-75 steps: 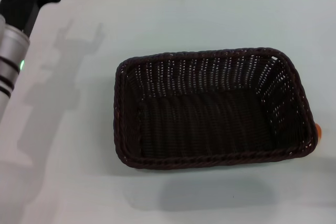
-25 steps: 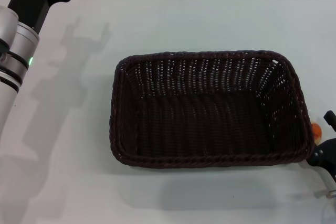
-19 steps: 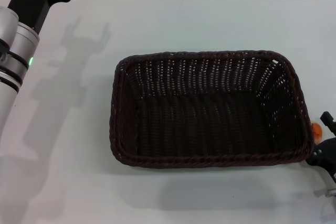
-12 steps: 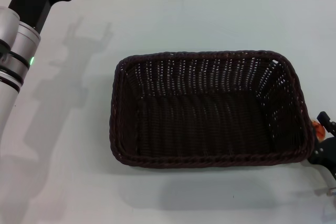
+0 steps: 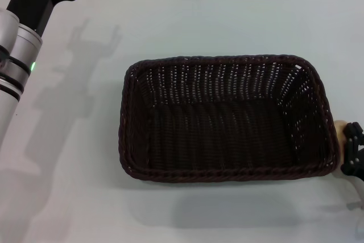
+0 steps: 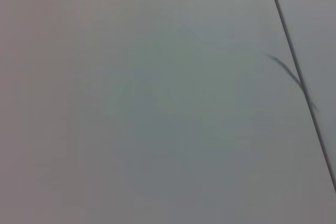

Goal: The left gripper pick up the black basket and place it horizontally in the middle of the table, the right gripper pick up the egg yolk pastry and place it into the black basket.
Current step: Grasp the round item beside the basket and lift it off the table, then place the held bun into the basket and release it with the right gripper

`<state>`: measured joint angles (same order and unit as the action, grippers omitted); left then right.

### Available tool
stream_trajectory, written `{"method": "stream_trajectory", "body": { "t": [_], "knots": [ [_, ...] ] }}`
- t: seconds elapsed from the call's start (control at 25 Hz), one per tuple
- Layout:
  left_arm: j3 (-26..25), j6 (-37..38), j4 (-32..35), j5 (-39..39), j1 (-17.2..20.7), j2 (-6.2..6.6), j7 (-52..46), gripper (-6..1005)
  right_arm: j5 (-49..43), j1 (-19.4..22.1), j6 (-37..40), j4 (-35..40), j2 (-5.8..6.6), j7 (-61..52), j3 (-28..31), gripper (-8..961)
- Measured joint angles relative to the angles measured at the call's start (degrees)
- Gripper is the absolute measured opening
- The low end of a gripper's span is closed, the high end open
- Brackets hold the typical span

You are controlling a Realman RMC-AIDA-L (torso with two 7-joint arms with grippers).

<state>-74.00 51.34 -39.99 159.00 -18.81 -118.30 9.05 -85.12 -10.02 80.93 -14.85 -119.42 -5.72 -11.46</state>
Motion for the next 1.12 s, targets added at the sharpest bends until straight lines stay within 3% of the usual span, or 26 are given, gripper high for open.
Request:
{"method": "stream_trajectory", "body": {
  "t": [0.12, 0.64, 0.92, 1.12],
  "knots": [
    [0.0, 0.09, 0.0, 0.0, 0.06, 0.01, 0.0, 799, 0.04, 0.01, 0.3, -0.01, -0.05, 0.0, 0.22, 29],
    [0.0, 0.43, 0.49, 0.0, -0.11, 0.01, 0.0, 798, 0.03, 1.03, 7.28, -2.05, -0.08, 4.94, 0.13, 18],
    [-0.04, 0.52, 0.53, -0.01, -0.15, 0.0, 0.0, 798, -0.53, 3.27, 18.96, -5.54, 0.02, 14.34, -0.6, 19],
    [-0.09, 0.68, 0.53, -0.01, -0.18, 0.0, 0.0, 798, -0.77, 3.04, 25.36, -5.93, 0.09, 14.63, -2.96, 24]
  ]
}}
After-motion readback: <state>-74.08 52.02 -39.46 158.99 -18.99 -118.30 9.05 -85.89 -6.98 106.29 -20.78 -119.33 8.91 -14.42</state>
